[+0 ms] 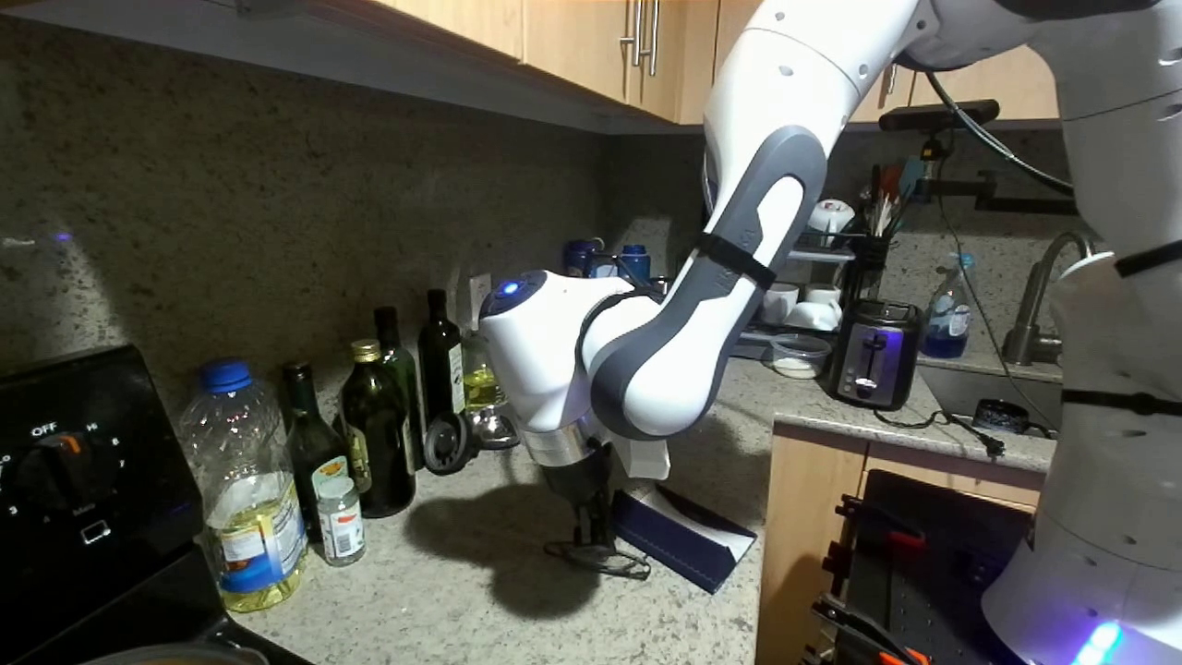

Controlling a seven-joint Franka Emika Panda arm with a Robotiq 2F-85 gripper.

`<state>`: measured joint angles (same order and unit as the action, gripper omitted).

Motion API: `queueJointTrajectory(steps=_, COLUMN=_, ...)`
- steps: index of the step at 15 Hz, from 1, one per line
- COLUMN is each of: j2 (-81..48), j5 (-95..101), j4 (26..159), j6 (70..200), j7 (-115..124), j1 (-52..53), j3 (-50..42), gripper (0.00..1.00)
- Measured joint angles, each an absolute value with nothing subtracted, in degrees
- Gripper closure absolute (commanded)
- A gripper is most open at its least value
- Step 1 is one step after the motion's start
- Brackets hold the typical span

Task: Pick up the specks and put them in the box storage

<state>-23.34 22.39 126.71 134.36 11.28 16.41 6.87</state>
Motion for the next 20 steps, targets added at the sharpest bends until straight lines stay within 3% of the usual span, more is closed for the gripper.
queueJointTrajectory(steps=3, j2=-23.2, j5=22.4, j4=126.7, j6=134.4, j7=11.3, j1=16.2, j3=6.9, gripper=0.72)
queueJointTrajectory(steps=20, j2=-23.3, j5=21.1, j4=126.4, j6=134.4, j7=10.1, j1=16.1, j3=6.9, gripper=0.73)
